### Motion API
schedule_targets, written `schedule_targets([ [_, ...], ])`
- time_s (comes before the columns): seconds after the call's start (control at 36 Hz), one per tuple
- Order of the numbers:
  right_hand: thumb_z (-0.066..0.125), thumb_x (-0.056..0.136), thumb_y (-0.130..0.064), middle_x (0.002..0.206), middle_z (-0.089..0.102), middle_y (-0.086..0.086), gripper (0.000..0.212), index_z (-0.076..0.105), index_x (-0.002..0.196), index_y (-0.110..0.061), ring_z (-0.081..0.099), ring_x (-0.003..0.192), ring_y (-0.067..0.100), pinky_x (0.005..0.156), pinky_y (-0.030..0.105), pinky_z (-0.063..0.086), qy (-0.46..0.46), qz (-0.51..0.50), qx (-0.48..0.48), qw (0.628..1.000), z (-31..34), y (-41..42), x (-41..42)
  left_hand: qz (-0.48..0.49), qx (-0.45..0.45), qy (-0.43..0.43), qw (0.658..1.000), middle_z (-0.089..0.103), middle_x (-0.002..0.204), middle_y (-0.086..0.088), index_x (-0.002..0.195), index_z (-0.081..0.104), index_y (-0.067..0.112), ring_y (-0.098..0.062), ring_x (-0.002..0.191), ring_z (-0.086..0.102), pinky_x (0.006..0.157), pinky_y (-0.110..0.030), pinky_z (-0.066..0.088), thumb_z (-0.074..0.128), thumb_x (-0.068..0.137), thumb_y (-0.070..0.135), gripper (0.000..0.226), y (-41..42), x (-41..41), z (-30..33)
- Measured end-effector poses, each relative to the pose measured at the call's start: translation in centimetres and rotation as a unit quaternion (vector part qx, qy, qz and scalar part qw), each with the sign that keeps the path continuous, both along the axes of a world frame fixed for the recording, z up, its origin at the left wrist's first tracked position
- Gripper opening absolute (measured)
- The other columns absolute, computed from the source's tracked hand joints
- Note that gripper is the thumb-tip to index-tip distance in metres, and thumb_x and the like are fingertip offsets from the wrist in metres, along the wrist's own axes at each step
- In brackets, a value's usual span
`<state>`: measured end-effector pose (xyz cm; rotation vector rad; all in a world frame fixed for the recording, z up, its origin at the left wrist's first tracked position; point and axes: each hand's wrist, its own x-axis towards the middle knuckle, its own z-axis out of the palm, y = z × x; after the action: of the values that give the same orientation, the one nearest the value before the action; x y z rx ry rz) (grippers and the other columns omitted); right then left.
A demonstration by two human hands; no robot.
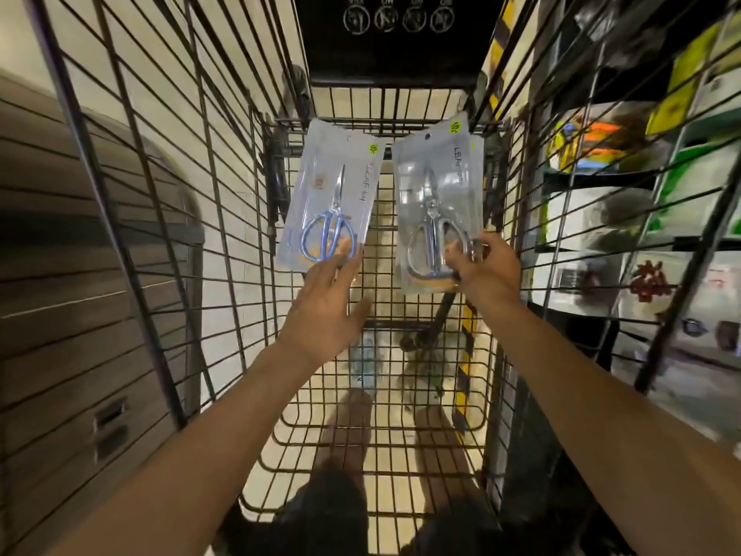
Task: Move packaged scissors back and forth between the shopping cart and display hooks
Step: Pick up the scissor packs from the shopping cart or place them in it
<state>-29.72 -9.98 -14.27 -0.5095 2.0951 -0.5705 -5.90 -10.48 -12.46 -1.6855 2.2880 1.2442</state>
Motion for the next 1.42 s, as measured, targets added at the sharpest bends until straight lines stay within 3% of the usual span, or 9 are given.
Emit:
schedule_targets([
  [0.22,0.073,0.092,-0.023,0.129,0.065,0.001,0.034,0.064,0.122,-0.011,0.07,0.104,0.012,0.068,0.017,0.059,-0.123,-0.072,-0.047,0.989,3.2,2.9,0.6,0.199,0.192,0.174,0.945,0.041,0.157,0.001,0.16,0.023,0.032,-0.008,0.138,0.045,0.115,-0.035,0.043,0.072,0.092,0.036,0.084,-1.8,-1.7,2.1],
  [0.42,0.072,0.089,-0.015,0.111,0.076,-0.007,0.026,0.068,0.114,-0.019,0.073,0.104,0.013,0.081,0.032,0.063,-0.25,-0.068,-0.062,0.964,6.8,5.6,1.4,0.306,0.252,0.289,0.871,0.055,0.142,0.003,0.16,0.006,0.041,-0.01,0.118,0.065,0.085,-0.019,0.056,0.081,0.078,0.021,0.114,-2.5,-2.8,4.6],
  [0.58,0.071,0.09,-0.011,0.107,0.077,-0.014,0.037,0.064,0.124,-0.024,0.073,0.1,0.008,0.078,0.03,0.063,-0.292,-0.049,-0.043,0.954,7.1,6.2,2.9,0.337,0.252,0.302,0.856,0.061,0.141,0.003,0.155,0.018,0.051,-0.016,0.122,0.065,0.097,-0.035,0.057,0.08,0.081,-0.001,0.11,-2.6,-2.8,4.9],
  [0.75,0.076,0.088,-0.013,0.103,0.076,-0.01,0.032,0.066,0.116,-0.023,0.073,0.095,0.006,0.068,0.02,0.059,-0.265,-0.019,-0.036,0.963,7.3,5.7,3.6,0.367,0.252,0.303,0.843,0.072,0.125,0.002,0.157,0.024,0.042,-0.019,0.114,0.07,0.09,-0.038,0.06,0.072,0.079,-0.019,0.11,-2.8,-2.2,5.3],
  [0.86,0.074,0.091,-0.027,0.117,0.061,-0.025,0.053,0.051,0.138,-0.032,0.062,0.099,-0.013,0.074,0.011,0.053,-0.166,0.02,-0.046,0.985,6.7,4.5,2.8,0.381,0.214,0.284,0.853,0.076,0.11,0.013,0.156,0.03,0.038,-0.009,0.107,0.071,0.083,-0.026,0.06,0.065,0.083,-0.022,0.101,-2.8,-1.5,5.6],
  [1.11,0.071,0.089,-0.016,0.149,0.046,0.006,0.074,0.033,0.152,-0.025,0.053,0.131,0.026,0.098,0.046,0.056,0.024,0.054,0.003,0.998,-1.1,0.0,0.4,0.402,0.165,0.244,0.867,0.066,0.132,0.005,0.157,0.029,0.038,-0.011,0.114,0.069,0.091,-0.034,0.059,0.064,0.086,-0.019,0.097,-2.6,0.4,6.0],
  [1.22,0.082,0.074,-0.009,0.13,0.059,0.007,0.075,0.046,0.139,-0.015,0.059,0.122,0.03,0.097,0.045,0.057,0.089,0.092,0.062,0.99,-3.8,-1.5,0.3,0.386,0.153,0.236,0.878,0.073,0.118,0.012,0.158,0.027,0.037,-0.01,0.107,0.072,0.091,-0.04,0.059,0.063,0.087,-0.019,0.097,-2.2,1.2,6.1],
  [1.33,0.085,0.075,-0.009,0.15,0.041,0.016,0.101,0.025,0.156,-0.009,0.04,0.139,0.033,0.115,0.039,0.04,0.149,0.166,0.098,0.97,-3.5,-1.6,0.6,0.378,0.148,0.234,0.884,0.073,0.109,0.026,0.159,0.025,0.033,-0.002,0.104,0.071,0.093,-0.041,0.057,0.063,0.086,-0.021,0.097,-2.0,1.7,6.3],
  [1.42,0.087,0.07,-0.003,0.149,0.042,0.014,0.109,0.022,0.157,-0.013,0.039,0.138,0.033,0.115,0.043,0.041,0.148,0.151,0.089,0.973,-3.4,-1.2,0.8,0.38,0.139,0.238,0.883,0.072,0.122,0.012,0.159,0.027,0.032,-0.005,0.112,0.069,0.095,-0.042,0.056,0.066,0.086,-0.02,0.097,-2.1,1.9,6.5],
])
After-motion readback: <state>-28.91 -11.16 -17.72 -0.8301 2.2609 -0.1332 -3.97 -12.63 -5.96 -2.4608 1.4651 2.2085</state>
